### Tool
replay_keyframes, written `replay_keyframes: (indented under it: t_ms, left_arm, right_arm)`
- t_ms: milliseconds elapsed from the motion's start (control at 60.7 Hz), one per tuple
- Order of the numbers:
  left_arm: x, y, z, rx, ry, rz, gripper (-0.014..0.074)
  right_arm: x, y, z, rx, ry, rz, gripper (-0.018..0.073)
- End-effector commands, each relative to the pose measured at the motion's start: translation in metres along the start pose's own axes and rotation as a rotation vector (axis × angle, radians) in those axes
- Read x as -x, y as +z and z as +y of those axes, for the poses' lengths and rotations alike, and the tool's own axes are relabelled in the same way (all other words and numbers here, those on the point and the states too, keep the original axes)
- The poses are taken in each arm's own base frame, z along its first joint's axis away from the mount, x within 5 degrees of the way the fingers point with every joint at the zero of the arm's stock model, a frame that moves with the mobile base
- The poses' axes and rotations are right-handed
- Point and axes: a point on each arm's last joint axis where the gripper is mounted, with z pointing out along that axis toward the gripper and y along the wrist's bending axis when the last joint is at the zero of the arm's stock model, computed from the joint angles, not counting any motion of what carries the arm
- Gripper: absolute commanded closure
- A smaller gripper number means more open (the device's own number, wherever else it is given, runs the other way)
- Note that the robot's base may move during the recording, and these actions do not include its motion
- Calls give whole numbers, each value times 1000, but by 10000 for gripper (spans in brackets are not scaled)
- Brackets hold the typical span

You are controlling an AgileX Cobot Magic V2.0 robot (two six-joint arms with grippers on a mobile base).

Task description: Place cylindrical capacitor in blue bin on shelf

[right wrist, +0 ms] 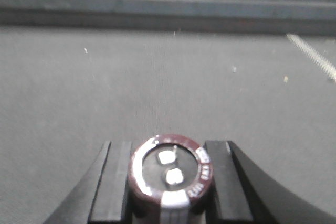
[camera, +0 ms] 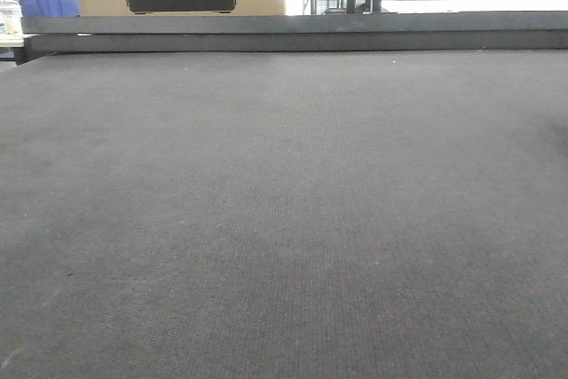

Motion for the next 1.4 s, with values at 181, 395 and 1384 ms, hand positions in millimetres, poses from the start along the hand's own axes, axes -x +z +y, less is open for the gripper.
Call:
replay_keyframes:
  t_ms: [181,395,1384]
  left_arm:
    - [-34,58,-23,-75,35,18,78]
    - [-42,83,-21,-68,33,-115,78]
    - [-51,197,-11,-19,34,-67,86]
  right_arm:
    - [26,-23,-2,1,3,-79,721]
    - [29,-30,-2,9,5,-59,721]
    - [31,-32,-2,10,3,-65,721]
